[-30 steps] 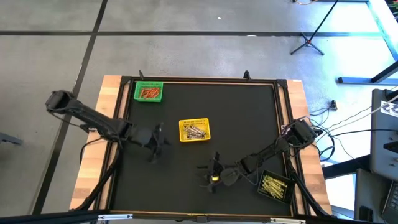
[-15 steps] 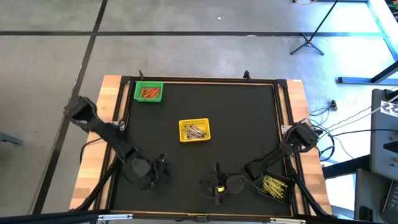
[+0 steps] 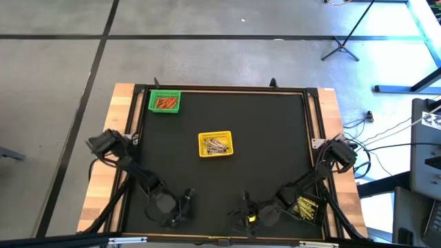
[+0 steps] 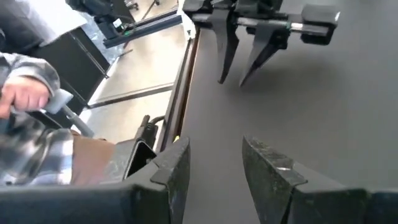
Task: Sort crayons
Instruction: Put the green crayon into the black bin
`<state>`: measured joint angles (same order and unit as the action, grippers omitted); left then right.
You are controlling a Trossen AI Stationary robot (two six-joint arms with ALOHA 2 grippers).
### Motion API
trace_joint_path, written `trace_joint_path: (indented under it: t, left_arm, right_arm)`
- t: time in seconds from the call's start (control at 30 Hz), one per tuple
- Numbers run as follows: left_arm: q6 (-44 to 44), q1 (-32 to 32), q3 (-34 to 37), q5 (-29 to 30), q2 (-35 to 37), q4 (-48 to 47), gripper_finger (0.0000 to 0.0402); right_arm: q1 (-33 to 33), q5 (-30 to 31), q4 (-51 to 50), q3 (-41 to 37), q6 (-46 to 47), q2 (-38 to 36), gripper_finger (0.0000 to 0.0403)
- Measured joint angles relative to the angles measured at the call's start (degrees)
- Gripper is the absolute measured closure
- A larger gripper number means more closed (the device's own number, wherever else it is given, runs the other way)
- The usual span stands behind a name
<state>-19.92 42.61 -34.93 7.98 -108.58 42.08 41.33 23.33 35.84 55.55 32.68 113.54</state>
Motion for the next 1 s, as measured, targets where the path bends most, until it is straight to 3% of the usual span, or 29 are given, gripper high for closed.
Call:
trace_joint_path:
  t: [0.13,0.5,0.73,1.0]
  left_arm:
    - [2.49,0.00,-3.81,-1.41,-3.24,-0.01,0.0288]
    - [9.92,0.12,-15.31,-1.55,-12.51,0.29,0.0288]
    - [15.13,-0.82,-20.61,-2.44,-15.71,-1.56,0.0288]
    - [16.99,-2.71,-25.68,-4.45,-16.28,-15.43,0.0288]
  right_arm:
    - [-0.03,-1.78,1.38,0.02,1.68,1.94,0.0260]
    - [0.34,-13.72,-1.37,2.82,5.92,7.32,0.0260]
    - [0.28,-13.76,-3.62,2.84,3.26,7.32,0.0260]
    - [0.28,-13.01,-4.34,2.84,2.41,7.32,0.0260]
